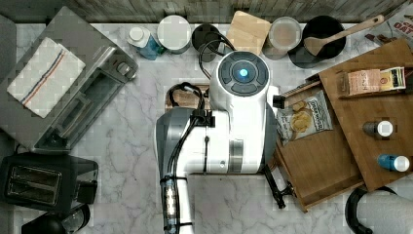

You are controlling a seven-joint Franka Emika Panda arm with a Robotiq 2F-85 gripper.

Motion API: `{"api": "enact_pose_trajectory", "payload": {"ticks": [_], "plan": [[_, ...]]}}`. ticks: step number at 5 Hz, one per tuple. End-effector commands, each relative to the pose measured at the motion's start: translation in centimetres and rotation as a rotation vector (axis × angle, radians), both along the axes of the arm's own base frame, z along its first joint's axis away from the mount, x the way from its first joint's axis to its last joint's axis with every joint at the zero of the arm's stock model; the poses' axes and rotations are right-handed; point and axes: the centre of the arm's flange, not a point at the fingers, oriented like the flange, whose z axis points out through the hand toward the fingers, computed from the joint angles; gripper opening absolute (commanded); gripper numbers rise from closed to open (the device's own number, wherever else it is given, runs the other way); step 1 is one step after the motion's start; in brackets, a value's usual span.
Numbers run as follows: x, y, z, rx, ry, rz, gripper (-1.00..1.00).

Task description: Place the butter on the board.

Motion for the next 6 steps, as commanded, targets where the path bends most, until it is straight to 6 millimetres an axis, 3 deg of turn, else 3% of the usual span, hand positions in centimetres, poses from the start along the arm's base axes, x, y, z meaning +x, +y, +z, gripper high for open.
{"api": "enact_pose_trajectory", "payload": {"ticks": [1,3,6], "plan": [[-3.1,1.4,-2.7,-0.046,-0.076,0.048,-1.0],[-6.5,5.2,-7.8,-0.042,-0.145,0.0,-1.0],[-8.8,7.5,-14.8,0.008,-0.187,-0.085,-1.0]]}}
